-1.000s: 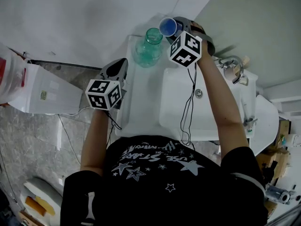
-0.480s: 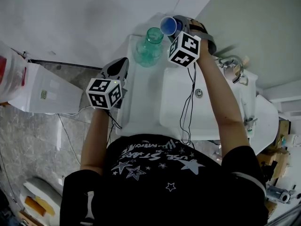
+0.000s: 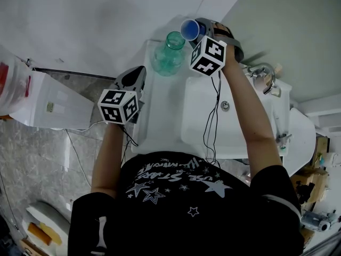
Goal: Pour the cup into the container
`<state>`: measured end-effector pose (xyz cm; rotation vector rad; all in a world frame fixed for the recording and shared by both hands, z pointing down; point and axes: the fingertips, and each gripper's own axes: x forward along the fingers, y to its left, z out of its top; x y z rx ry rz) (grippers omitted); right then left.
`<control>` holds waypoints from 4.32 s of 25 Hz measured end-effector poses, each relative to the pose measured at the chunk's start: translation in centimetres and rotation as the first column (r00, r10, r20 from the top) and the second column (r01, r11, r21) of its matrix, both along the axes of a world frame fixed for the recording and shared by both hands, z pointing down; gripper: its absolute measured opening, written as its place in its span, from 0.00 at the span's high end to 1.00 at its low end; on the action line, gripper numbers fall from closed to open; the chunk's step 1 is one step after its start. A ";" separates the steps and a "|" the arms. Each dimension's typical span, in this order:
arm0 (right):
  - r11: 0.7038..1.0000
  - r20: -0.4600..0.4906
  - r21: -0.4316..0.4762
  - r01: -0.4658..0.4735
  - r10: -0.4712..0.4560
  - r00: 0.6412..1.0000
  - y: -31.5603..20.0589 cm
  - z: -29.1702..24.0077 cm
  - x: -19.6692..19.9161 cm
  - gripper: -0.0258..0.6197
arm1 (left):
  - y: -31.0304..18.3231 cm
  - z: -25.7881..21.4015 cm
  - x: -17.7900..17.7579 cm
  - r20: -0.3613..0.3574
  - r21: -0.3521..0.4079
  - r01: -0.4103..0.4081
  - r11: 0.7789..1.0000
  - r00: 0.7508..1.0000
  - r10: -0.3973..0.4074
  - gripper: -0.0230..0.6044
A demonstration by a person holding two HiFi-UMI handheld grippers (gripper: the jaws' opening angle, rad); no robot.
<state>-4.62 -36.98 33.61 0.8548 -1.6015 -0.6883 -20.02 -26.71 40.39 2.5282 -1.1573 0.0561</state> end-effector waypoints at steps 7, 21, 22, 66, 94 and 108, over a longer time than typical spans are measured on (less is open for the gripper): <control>0.998 0.219 -0.056 -0.030 0.042 0.975 0.7 -0.3 -0.3 0.54 | 0.3 -0.4 0.1 0.008 0.008 0.002 1.000 1.000 -0.002 0.95; 0.990 0.686 -0.052 -0.130 0.130 0.716 3.0 -1.8 3.1 0.54 | 2.2 -0.1 1.6 0.043 -0.002 -0.002 1.000 0.999 0.002 0.95; 0.989 0.697 -0.056 -0.140 0.139 0.703 3.2 -1.5 3.6 0.53 | 2.3 -0.1 1.8 0.045 -0.004 -0.001 1.000 0.999 0.002 0.95; 0.903 0.827 -0.298 -0.310 0.406 0.388 4.3 19.4 17.0 0.52 | 1.5 7.3 9.4 0.131 -0.138 0.028 0.990 0.991 -0.010 0.95; 0.874 0.821 -0.344 -0.344 0.458 0.341 5.3 20.5 17.6 0.37 | 2.8 7.0 9.2 0.160 -0.130 0.036 0.991 0.987 -0.015 0.95; 0.921 0.886 -0.263 -0.286 0.348 0.307 11.4 14.9 17.6 0.40 | 8.5 3.4 11.8 0.137 -0.044 0.076 0.996 0.988 -0.069 0.95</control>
